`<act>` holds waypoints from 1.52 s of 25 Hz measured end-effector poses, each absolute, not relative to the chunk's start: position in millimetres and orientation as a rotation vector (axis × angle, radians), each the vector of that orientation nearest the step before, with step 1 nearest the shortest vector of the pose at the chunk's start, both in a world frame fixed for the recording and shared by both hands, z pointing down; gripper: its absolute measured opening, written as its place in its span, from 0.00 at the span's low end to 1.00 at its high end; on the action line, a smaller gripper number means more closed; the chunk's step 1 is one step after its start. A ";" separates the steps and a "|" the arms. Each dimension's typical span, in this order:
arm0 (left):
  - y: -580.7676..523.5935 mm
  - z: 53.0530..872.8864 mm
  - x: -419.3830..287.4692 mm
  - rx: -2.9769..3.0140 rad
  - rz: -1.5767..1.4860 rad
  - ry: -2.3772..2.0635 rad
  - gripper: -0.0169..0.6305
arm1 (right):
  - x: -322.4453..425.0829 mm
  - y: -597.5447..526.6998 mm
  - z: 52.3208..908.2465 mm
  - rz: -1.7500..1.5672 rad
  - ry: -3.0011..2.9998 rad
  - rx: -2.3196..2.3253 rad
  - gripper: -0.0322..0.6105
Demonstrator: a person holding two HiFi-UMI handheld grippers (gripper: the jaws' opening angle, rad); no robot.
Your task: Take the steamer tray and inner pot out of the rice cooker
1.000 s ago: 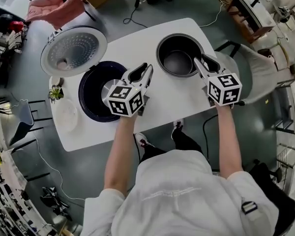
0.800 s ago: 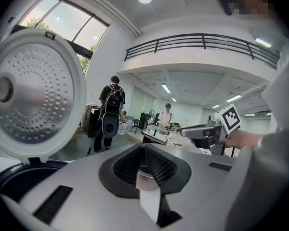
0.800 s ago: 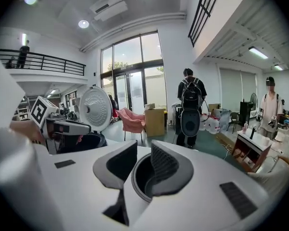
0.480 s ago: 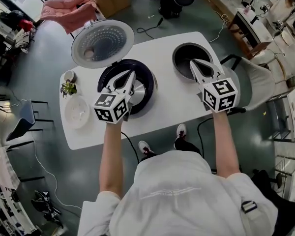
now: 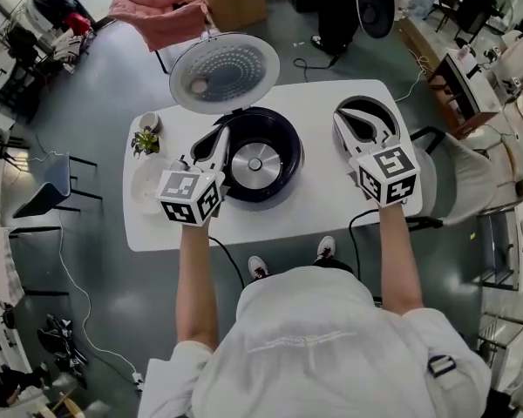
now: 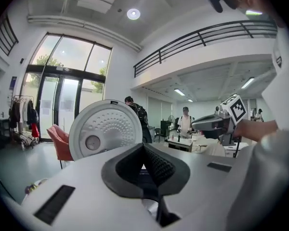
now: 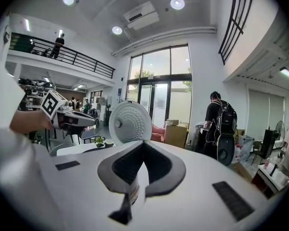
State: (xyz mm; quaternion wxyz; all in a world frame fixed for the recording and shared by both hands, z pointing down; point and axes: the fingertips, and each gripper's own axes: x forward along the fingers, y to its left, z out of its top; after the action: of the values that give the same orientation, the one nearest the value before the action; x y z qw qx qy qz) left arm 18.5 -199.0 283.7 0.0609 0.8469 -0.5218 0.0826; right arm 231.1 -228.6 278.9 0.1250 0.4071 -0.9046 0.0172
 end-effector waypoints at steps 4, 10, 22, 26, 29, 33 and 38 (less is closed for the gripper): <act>-193.8 269.3 6.8 2.586 0.265 -1.638 0.05 | 214.4 -232.4 266.1 -0.013 -2.659 1.146 0.09; -192.5 244.0 -0.6 2.610 0.212 -1.703 0.05 | 202.4 -236.5 246.2 -0.109 -2.682 1.107 0.09; -188.8 205.4 -5.0 2.682 0.212 -1.791 0.05 | 178.4 -231.0 206.7 -0.197 -2.783 1.060 0.09; -187.5 200.9 -6.1 2.691 0.217 -1.793 0.05 | 171.5 -228.7 201.6 -0.218 -2.785 1.048 0.09; -188.5 200.6 -6.3 2.690 0.230 -1.805 0.05 | 168.6 -229.4 203.2 -0.208 -2.782 1.036 0.09; -188.4 202.5 -2.9 2.692 0.232 -1.797 0.05 | 169.0 -229.0 205.5 -0.197 -2.781 1.033 0.09; -187.5 204.0 0.4 2.690 0.231 -1.792 0.05 | 172.5 -229.0 208.3 -0.200 -2.772 1.039 0.09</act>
State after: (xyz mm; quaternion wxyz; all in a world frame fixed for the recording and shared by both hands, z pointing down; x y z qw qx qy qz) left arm 0.4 -187.5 204.0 -0.0496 0.8291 -0.5523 0.0711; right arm 172.5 -229.0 208.3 0.0871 0.3488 -0.9307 -0.0671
